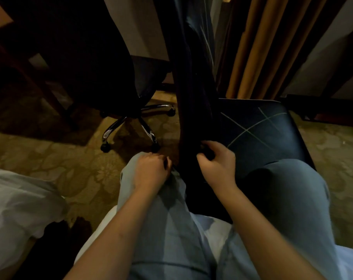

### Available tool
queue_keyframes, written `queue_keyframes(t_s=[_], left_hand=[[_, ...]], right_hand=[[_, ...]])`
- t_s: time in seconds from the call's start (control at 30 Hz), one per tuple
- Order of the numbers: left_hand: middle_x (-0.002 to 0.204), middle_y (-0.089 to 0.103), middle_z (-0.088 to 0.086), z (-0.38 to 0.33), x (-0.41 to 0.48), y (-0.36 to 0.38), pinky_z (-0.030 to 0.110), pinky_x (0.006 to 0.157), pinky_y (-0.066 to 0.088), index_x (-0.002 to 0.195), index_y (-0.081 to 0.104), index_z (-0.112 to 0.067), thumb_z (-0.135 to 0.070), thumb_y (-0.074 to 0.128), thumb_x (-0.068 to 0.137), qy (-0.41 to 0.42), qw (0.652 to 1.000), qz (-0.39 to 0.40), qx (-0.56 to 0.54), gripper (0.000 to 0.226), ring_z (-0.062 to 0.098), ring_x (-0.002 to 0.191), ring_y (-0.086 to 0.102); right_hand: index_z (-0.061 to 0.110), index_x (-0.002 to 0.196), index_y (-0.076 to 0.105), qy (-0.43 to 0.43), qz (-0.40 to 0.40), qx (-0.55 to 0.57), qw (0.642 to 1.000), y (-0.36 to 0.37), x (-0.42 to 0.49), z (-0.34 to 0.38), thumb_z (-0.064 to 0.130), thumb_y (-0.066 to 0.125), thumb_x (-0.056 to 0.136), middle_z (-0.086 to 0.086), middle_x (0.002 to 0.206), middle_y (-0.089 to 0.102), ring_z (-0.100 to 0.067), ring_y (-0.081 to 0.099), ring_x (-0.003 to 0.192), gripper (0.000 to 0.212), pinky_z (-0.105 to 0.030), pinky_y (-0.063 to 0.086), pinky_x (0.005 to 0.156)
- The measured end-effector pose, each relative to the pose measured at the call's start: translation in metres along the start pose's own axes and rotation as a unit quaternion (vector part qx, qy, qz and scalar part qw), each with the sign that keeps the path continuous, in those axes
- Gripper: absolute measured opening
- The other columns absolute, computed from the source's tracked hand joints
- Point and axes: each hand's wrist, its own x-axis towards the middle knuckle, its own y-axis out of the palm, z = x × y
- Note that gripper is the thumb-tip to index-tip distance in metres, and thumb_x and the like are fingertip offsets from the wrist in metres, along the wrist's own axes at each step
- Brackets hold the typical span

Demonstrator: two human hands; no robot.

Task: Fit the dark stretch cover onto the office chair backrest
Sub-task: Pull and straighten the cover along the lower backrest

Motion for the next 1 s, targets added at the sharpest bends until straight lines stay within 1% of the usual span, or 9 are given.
queue_keyframes(t_s=[0.17, 0.33, 0.4, 0.5, 0.6, 0.67, 0.8, 0.87, 1.0], left_hand=[[0.075, 0.064, -0.005, 0.003, 0.001, 0.003, 0.029, 0.076, 0.041, 0.068, 0.059, -0.028, -0.031, 0.051, 0.093, -0.007, 1.000, 0.003, -0.020, 0.027, 0.015, 0.074, 0.057], [0.072, 0.062, -0.003, -0.001, 0.000, -0.003, 0.029, 0.072, 0.038, 0.069, 0.064, -0.020, -0.029, 0.051, 0.095, -0.003, 1.000, 0.008, -0.019, 0.030, 0.014, 0.070, 0.053], [0.066, 0.061, -0.002, -0.002, 0.000, -0.006, 0.031, 0.070, 0.042, 0.063, 0.060, -0.020, -0.026, 0.052, 0.094, 0.000, 0.999, 0.004, -0.032, 0.032, 0.014, 0.064, 0.051], [0.065, 0.060, -0.003, -0.003, -0.001, -0.007, 0.033, 0.077, 0.045, 0.063, 0.058, -0.024, -0.025, 0.053, 0.094, 0.006, 0.999, 0.001, -0.038, 0.031, 0.010, 0.062, 0.047], [0.078, 0.066, -0.003, -0.001, -0.001, -0.005, 0.032, 0.086, 0.043, 0.076, 0.068, -0.020, -0.028, 0.049, 0.096, 0.002, 0.999, 0.012, -0.029, 0.029, 0.014, 0.075, 0.057], [0.079, 0.066, -0.003, 0.001, -0.001, -0.003, 0.032, 0.085, 0.044, 0.076, 0.069, -0.022, -0.029, 0.049, 0.096, 0.004, 0.999, 0.011, -0.032, 0.028, 0.014, 0.077, 0.058], [0.074, 0.064, -0.007, 0.002, -0.002, -0.002, 0.029, 0.078, 0.042, 0.071, 0.065, -0.026, -0.031, 0.049, 0.095, 0.007, 1.000, 0.005, -0.024, 0.029, 0.010, 0.073, 0.054], [0.075, 0.064, -0.007, 0.001, -0.002, -0.002, 0.027, 0.077, 0.040, 0.072, 0.066, -0.026, -0.032, 0.050, 0.094, 0.004, 1.000, 0.000, -0.013, 0.029, 0.010, 0.074, 0.055], [0.075, 0.066, -0.002, -0.002, 0.000, -0.004, 0.032, 0.077, 0.042, 0.072, 0.068, -0.019, -0.029, 0.053, 0.093, 0.003, 1.000, 0.000, -0.011, 0.028, 0.017, 0.074, 0.058]], right_hand=[[0.010, 0.101, 0.071, -0.074, -0.053, 0.032, 0.995, 0.001, 0.002, 0.010, -0.002, 0.065, 0.076, 0.021, 0.088, 0.059, 0.015, 0.057, 0.087, 0.028, -0.001, 0.041, 0.075], [0.019, 0.101, 0.070, 0.004, -0.007, 0.008, 1.000, 0.009, -0.011, -0.013, 0.005, 0.065, 0.079, 0.015, 0.088, 0.063, 0.001, 0.061, 0.085, 0.027, -0.006, 0.043, 0.069], [0.018, 0.102, 0.071, 0.037, 0.025, -0.036, 0.998, 0.009, -0.014, -0.023, 0.009, 0.065, 0.080, 0.009, 0.091, 0.066, -0.006, 0.062, 0.086, 0.024, -0.014, 0.045, 0.069], [0.019, 0.100, 0.072, 0.056, 0.051, -0.061, 0.995, 0.007, -0.012, -0.023, 0.013, 0.064, 0.079, 0.004, 0.094, 0.069, -0.011, 0.064, 0.087, 0.023, -0.022, 0.049, 0.069], [0.020, 0.101, 0.072, 0.018, 0.031, -0.051, 0.998, 0.000, -0.002, -0.003, 0.010, 0.064, 0.078, 0.011, 0.091, 0.068, -0.004, 0.063, 0.085, 0.026, -0.009, 0.045, 0.069], [0.016, 0.102, 0.072, -0.034, -0.011, -0.031, 0.999, -0.007, 0.006, 0.017, 0.008, 0.066, 0.078, 0.013, 0.090, 0.065, 0.003, 0.060, 0.085, 0.027, -0.001, 0.041, 0.072], [0.008, 0.102, 0.071, -0.137, -0.072, 0.006, 0.988, -0.012, 0.015, 0.039, 0.001, 0.065, 0.077, 0.013, 0.091, 0.062, 0.008, 0.057, 0.089, 0.027, -0.002, 0.042, 0.078], [0.008, 0.101, 0.070, -0.135, -0.073, 0.021, 0.988, -0.009, 0.013, 0.034, -0.001, 0.066, 0.078, 0.016, 0.090, 0.061, 0.012, 0.057, 0.086, 0.026, -0.002, 0.042, 0.076], [0.019, 0.097, 0.070, -0.059, -0.034, 0.014, 0.998, -0.002, 0.001, 0.012, 0.002, 0.067, 0.078, 0.020, 0.085, 0.061, 0.014, 0.058, 0.082, 0.026, -0.002, 0.042, 0.070]])
